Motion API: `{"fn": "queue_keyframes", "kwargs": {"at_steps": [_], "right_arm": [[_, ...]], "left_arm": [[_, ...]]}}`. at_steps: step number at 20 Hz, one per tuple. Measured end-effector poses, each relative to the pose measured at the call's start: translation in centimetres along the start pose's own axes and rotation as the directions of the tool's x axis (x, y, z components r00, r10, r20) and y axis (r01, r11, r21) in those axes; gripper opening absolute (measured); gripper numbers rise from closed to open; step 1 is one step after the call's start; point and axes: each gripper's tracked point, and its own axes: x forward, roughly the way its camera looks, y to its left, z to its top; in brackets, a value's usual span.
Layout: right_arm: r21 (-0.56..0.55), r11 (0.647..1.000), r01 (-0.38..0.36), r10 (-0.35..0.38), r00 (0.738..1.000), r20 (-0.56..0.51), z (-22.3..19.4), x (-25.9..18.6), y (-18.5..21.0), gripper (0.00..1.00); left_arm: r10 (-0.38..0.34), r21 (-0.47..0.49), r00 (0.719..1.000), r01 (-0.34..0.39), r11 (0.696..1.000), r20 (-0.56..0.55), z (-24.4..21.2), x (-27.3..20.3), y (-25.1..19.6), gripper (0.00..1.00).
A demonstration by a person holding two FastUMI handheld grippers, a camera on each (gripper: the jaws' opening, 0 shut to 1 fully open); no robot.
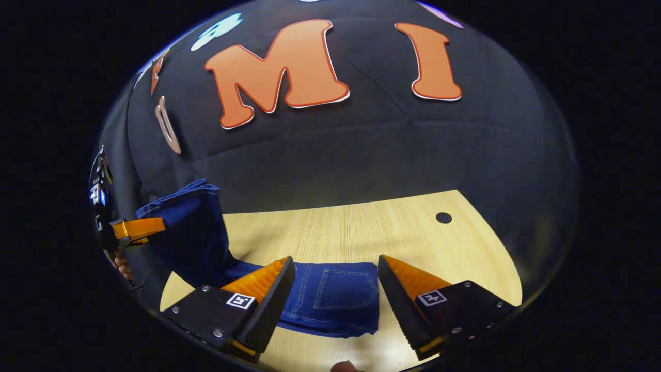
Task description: Grasp the waist and the cuffs of the jeans and fold them to make the two legs overlap; first hold the waist and fold one-third of the jeans toward the cuffs, then hold the cuffs and fold the remaining one-third in the same direction to finish folding.
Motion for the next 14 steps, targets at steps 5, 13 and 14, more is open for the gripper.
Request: {"fn": "queue_keyframes", "kwargs": {"at_steps": [5,13,14], "right_arm": [[-0.003,1.000,-0.002,0.002,1.000,0.012,0.0,-0.7,-2.7,0.99],[-0.026,1.000,0.009,-0.008,0.999,0.049,0.7,-1.3,-5.4,0.99],[-0.027,1.000,0.005,-0.004,0.998,0.056,0.8,-1.3,-5.3,0.99]], "left_arm": [[-0.006,0.073,0.996,0.012,0.997,-0.089,-4.0,4.3,-4.6,0.06],[0.081,0.315,0.964,0.003,0.949,-0.254,-11.6,8.9,-7.9,0.06],[0.102,0.351,0.960,-0.004,0.937,-0.261,-12.3,9.0,-8.2,0.07]]}}
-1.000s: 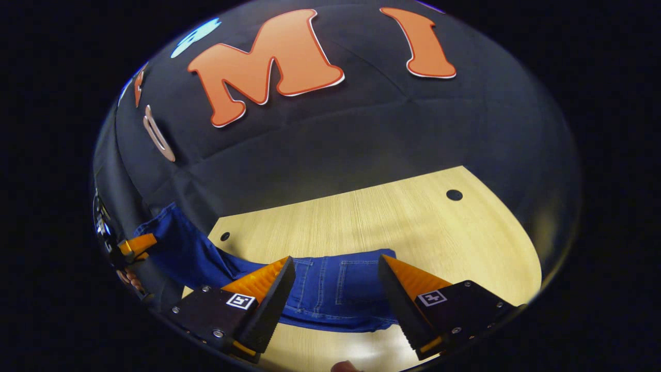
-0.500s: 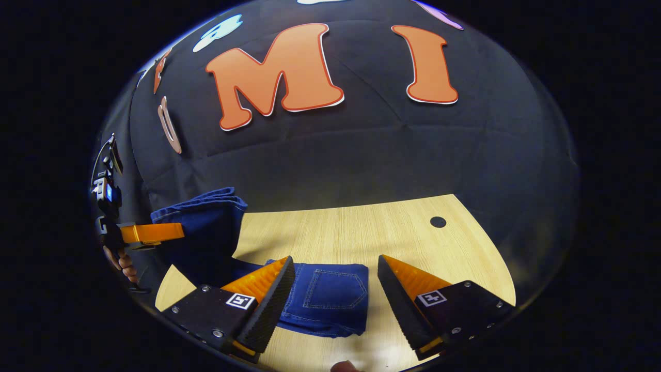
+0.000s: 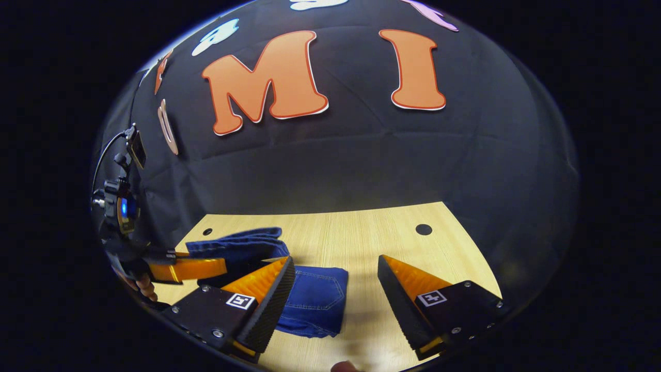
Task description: Grasp the waist and the cuffs of the jeans and fold them to make the two legs overlap; first hold the waist and fold one-third of the jeans toward the cuffs, then hold the cuffs and fold the remaining one-third in the same direction to finish folding.
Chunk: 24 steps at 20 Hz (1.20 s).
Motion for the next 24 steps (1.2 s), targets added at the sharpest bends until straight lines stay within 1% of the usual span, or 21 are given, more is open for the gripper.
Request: {"fn": "queue_keyframes", "kwargs": {"at_steps": [2,3,4,5,7,8,10,11,12,13,15,16,18,21,23,24], "right_arm": [[-0.002,1.000,-0.008,0.008,1.000,0.008,0.1,0.0,0.1,0.99],[-0.003,1.000,-0.010,0.010,1.000,0.009,0.2,0.1,0.1,0.98],[-0.004,1.000,-0.014,0.014,1.000,0.012,0.2,0.0,0.1,0.98],[-0.006,1.000,-0.012,0.012,1.000,0.016,0.4,0.0,0.0,0.98],[-0.006,1.000,-0.015,0.015,1.000,0.023,0.5,0.0,0.0,0.99],[-0.004,1.000,-0.016,0.016,0.999,0.028,0.6,0.1,0.0,0.98],[-0.005,1.000,-0.014,0.014,0.999,0.043,1.0,0.0,-0.1,0.98],[-0.016,1.000,-0.012,0.013,0.998,0.059,1.3,-0.1,0.0,0.98],[-0.030,1.000,-0.006,0.008,0.997,0.077,1.6,-0.3,0.0,0.98],[-0.045,0.999,0.001,0.004,0.995,0.099,2.1,-0.5,0.0,0.98],[-0.075,0.997,0.015,-0.004,0.990,0.144,3.1,-1.1,0.0,0.98],[-0.091,0.996,0.022,-0.005,0.983,0.183,4.0,-1.5,0.2,0.98],[-0.136,0.990,0.041,-0.005,0.966,0.257,5.8,-2.5,0.7,0.98],[-0.197,0.977,0.086,-0.011,0.936,0.352,8.7,-5.0,0.9,0.98],[-0.225,0.968,0.109,-0.007,0.912,0.410,10.5,-7.2,1.5,0.98],[-0.236,0.964,0.126,-0.008,0.897,0.443,11.5,-8.3,1.7,0.98]], "left_arm": [[0.000,0.031,0.999,0.001,1.000,-0.037,-1.2,0.6,-1.3,0.12],[-0.006,0.036,0.999,0.008,0.999,-0.046,-1.4,0.7,-1.9,0.12],[-0.010,0.037,0.999,0.012,0.999,-0.047,-1.7,0.8,-2.2,0.19],[-0.025,0.027,0.999,0.026,0.999,-0.042,-1.6,0.5,-2.7,0.21],[-0.061,0.013,0.998,0.062,0.998,-0.022,-1.4,0.3,-3.4,0.35],[-0.065,0.023,0.998,0.065,0.998,-0.008,-1.1,0.1,-3.4,0.46],[-0.040,0.059,0.999,0.039,0.997,0.023,-0.5,-0.4,-3.0,0.71],[-0.032,0.071,0.999,0.030,0.997,0.040,-0.1,-0.7,-2.9,0.73],[-0.025,0.077,0.998,0.020,0.997,0.061,0.4,-1.2,-2.7,0.80],[-0.015,0.079,0.996,0.009,0.997,0.083,0.9,-1.4,-2.3,0.90],[0.014,0.081,0.991,-0.025,0.996,0.136,2.2,-2.3,-1.5,0.92],[0.031,0.082,0.986,-0.045,0.996,0.166,2.8,-3.0,-0.9,0.96],[0.056,0.085,0.972,-0.077,0.993,0.228,4.2,-4.5,-0.1,0.97],[0.117,0.076,0.939,-0.149,0.986,0.324,6.6,-7.8,1.4,0.96],[0.154,0.067,0.910,-0.194,0.979,0.386,7.6,-10.0,2.5,0.96],[0.173,0.061,0.891,-0.218,0.974,0.420,8.3,-11.3,2.9,0.96]]}}
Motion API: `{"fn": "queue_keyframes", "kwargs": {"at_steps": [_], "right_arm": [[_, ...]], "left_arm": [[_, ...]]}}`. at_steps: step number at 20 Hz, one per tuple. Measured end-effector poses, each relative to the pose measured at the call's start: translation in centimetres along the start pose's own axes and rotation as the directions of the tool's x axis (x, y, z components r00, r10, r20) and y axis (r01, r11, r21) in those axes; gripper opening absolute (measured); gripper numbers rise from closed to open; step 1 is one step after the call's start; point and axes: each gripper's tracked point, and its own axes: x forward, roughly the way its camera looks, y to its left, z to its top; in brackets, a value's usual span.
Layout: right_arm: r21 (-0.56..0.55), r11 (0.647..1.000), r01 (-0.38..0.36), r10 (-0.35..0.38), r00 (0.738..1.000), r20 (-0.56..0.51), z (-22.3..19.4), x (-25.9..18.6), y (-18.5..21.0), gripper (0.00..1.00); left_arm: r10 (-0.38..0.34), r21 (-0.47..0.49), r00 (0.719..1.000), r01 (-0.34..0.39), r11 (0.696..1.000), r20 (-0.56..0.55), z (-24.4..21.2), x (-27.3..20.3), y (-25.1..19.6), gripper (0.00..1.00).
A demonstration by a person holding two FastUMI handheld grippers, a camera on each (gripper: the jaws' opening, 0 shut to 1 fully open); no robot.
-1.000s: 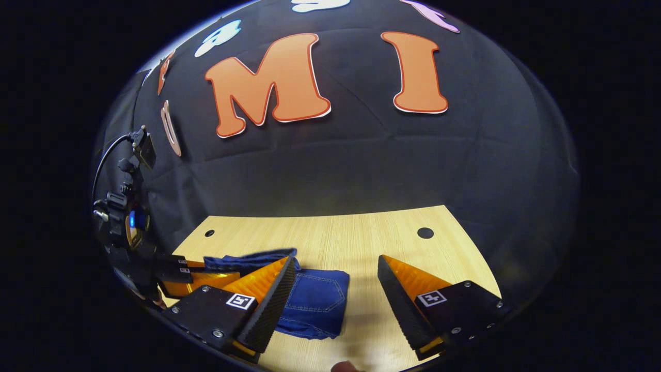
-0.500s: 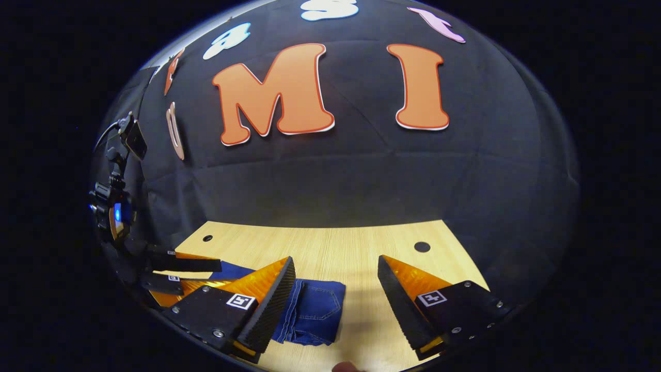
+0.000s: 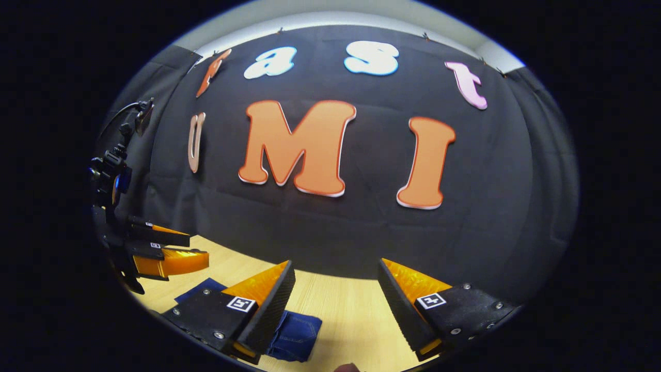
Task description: Grasp the waist and the cuffs of the jeans and fold them to make the two legs overlap; first hold the waist and fold one-third of the jeans toward the cuffs, then hold the cuffs and fold the remaining one-third in the same direction to finish folding.
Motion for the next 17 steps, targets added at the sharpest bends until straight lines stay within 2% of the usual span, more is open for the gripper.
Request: {"fn": "queue_keyframes", "kwargs": {"at_steps": [4,6,7,8,9,10,11,13,14,15,16,17], "right_arm": [[-0.018,0.999,0.028,-0.025,0.990,0.139,5.0,-2.5,0.1,1.00],[0.004,1.000,0.028,-0.028,0.982,0.186,6.1,-3.5,0.6,0.94],[0.028,0.999,0.027,-0.032,0.979,0.203,6.3,-3.8,0.7,0.98],[0.051,0.998,0.023,-0.033,0.976,0.217,6.3,-4.1,1.0,0.98],[0.066,0.998,0.018,-0.032,0.976,0.216,5.9,-4.2,1.3,1.00],[0.073,0.997,0.009,-0.023,0.978,0.206,5.2,-4.3,1.8,0.94],[0.069,0.998,-0.008,-0.005,0.982,0.188,4.4,-4.4,2.4,0.98],[0.033,0.999,-0.036,0.030,0.986,0.164,3.3,-4.8,3.7,0.98],[0.021,0.999,-0.042,0.038,0.987,0.154,3.1,-4.4,4.0,0.98],[0.027,0.999,-0.045,0.041,0.988,0.147,2.8,-4.4,4.3,0.98],[0.039,0.997,-0.061,0.055,0.988,0.143,2.6,-4.7,5.0,0.98],[0.048,0.996,-0.077,0.069,0.988,0.138,2.4,-5.0,5.7,0.98]], "left_arm": [[0.096,0.012,0.987,-0.098,0.995,0.125,3.4,-3.2,2.4,0.96],[0.136,0.007,0.977,-0.139,0.990,0.164,4.0,-5.0,3.3,0.96],[0.156,0.001,0.971,-0.159,0.987,0.181,4.4,-5.7,3.6,0.96],[0.181,-0.003,0.964,-0.184,0.983,0.196,4.6,-6.6,4.2,0.96],[0.207,-0.009,0.956,-0.210,0.978,0.208,4.7,-7.6,4.8,0.96],[0.226,-0.018,0.948,-0.228,0.974,0.222,4.9,-8.6,5.5,0.96],[0.240,-0.028,0.941,-0.241,0.970,0.236,4.8,-9.4,5.9,0.96],[0.270,-0.034,0.928,-0.270,0.962,0.258,4.5,-10.7,6.3,0.96],[0.287,-0.030,0.920,-0.290,0.957,0.266,4.3,-11.0,6.6,0.92],[0.300,-0.028,0.916,-0.304,0.952,0.268,4.2,-11.4,6.8,0.96],[0.314,-0.034,0.910,-0.317,0.948,0.270,3.9,-11.8,7.0,0.92],[0.322,-0.047,0.907,-0.322,0.946,0.270,3.7,-12.2,6.9,0.96]]}}
